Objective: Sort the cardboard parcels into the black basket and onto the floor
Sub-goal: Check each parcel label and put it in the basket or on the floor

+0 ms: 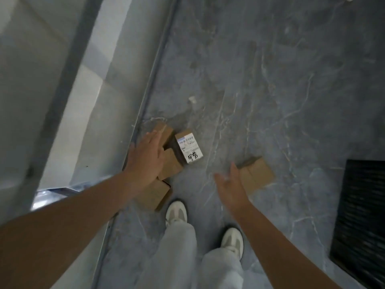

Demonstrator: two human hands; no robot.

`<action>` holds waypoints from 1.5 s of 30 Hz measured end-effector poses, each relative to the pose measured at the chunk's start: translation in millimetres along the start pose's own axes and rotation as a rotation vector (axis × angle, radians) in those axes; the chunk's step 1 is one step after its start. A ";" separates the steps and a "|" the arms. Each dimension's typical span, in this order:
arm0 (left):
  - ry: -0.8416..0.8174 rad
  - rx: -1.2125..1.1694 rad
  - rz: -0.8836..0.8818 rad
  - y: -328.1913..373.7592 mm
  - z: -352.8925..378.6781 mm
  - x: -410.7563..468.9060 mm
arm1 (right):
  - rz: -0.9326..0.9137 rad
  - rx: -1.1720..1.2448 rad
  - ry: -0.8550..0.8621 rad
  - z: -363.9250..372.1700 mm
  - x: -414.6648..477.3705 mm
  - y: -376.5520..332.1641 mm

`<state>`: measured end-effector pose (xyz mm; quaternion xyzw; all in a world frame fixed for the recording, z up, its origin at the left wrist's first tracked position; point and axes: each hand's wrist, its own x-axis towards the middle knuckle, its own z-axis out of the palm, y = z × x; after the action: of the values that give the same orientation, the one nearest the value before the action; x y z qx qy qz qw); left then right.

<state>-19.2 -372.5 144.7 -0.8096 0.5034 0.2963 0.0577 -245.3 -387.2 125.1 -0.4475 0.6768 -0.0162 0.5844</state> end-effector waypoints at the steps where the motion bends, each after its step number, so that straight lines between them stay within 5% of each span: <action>1: -0.022 0.029 -0.034 -3.9 16.8 16.8 | 0.058 0.115 -0.022 14.2 22.3 11.1; 6: -0.055 -0.073 -0.059 -9.9 91.7 104.6 | 0.312 0.634 -0.035 73.8 113.4 49.2; 13: -0.076 -0.188 -0.139 3.1 145.3 168.6 | 0.302 0.657 -0.173 108.1 192.0 65.1; 17: -0.119 -0.231 -0.326 11.6 142.8 162.6 | 0.304 0.711 -0.218 114.8 189.1 56.6; 20: -0.156 -0.419 -0.245 25.9 120.3 136.8 | 0.326 0.743 -0.205 104.6 162.8 53.1; 26: -0.031 -0.783 -0.098 75.8 28.8 64.6 | 0.374 1.004 -0.100 34.6 69.0 6.9; 32: 0.215 -1.060 0.000 118.5 -147.2 -26.3 | 0.261 0.976 -0.115 -59.7 -44.6 -136.4; 38: 0.454 -1.117 0.137 124.4 -343.4 -167.3 | -0.045 0.799 -0.238 -137.3 -197.8 -282.5; 45: 0.631 -0.902 0.246 118.4 -440.6 -360.4 | -0.214 0.512 -0.523 -150.8 -370.9 -326.3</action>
<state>-48.5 -321.2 723.1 -0.7388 0.4107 0.2303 -0.4821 -206.2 -426.5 638.6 -0.3439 0.4282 -0.1308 0.8254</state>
